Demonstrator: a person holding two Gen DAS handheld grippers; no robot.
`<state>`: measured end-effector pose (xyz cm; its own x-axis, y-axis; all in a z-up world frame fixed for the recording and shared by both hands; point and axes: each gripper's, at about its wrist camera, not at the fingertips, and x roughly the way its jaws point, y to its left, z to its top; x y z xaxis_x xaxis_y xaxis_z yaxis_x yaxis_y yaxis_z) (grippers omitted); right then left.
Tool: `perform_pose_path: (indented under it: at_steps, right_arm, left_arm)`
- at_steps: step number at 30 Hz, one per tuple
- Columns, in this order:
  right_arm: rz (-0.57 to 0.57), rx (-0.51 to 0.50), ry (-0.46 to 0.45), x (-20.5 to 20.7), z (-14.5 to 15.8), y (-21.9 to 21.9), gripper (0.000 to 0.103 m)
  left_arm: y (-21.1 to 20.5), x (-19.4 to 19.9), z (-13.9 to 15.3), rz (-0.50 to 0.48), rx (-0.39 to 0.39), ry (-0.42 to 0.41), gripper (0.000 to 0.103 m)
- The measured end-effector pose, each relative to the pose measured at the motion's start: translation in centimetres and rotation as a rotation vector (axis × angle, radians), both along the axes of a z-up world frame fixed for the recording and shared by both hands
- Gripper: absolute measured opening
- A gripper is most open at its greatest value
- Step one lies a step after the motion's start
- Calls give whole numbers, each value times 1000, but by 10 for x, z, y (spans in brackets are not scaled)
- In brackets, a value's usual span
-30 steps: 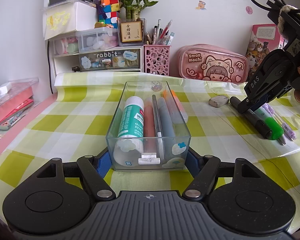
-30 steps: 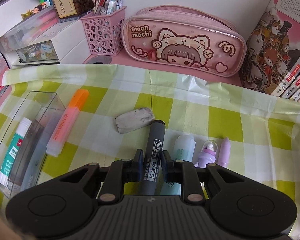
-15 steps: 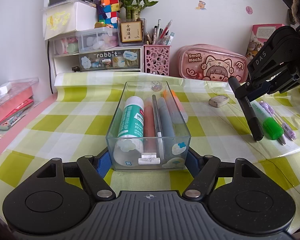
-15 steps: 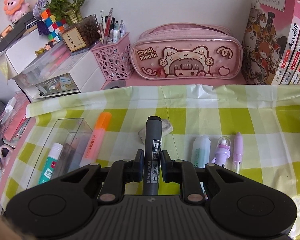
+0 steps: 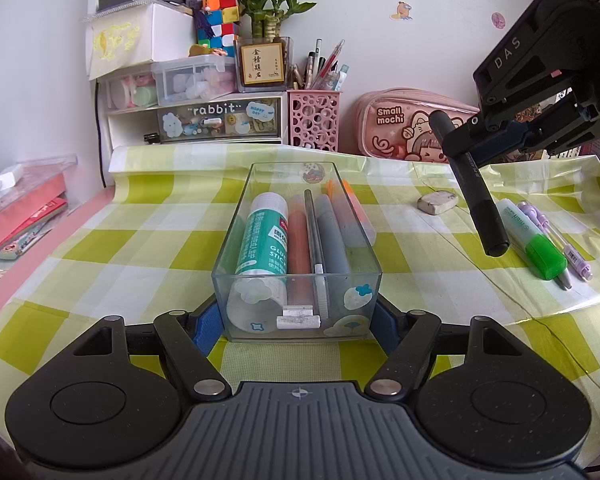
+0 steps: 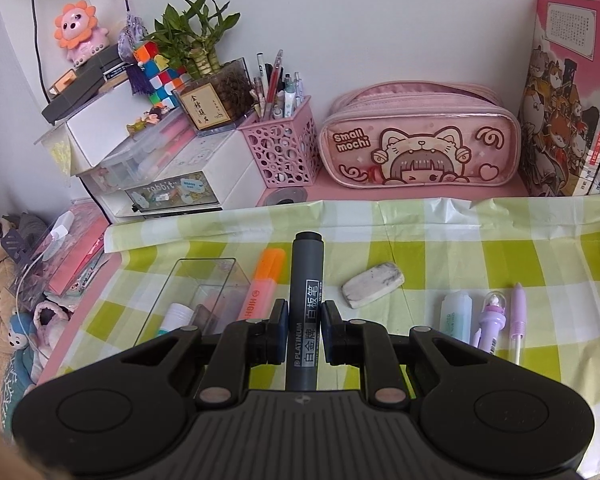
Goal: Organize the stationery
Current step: 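Lift the black marker into the clear box and open the right tool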
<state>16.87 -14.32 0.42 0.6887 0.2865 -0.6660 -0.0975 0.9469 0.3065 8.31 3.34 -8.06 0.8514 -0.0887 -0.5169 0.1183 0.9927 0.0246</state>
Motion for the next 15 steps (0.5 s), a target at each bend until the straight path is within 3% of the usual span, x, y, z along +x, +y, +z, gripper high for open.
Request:
perform_pose_path:
  at_steps: [15]
  right_arm:
    - [71, 114, -70, -3, 25, 41, 9]
  left_arm:
    - [0, 0, 0, 0, 0, 0, 72]
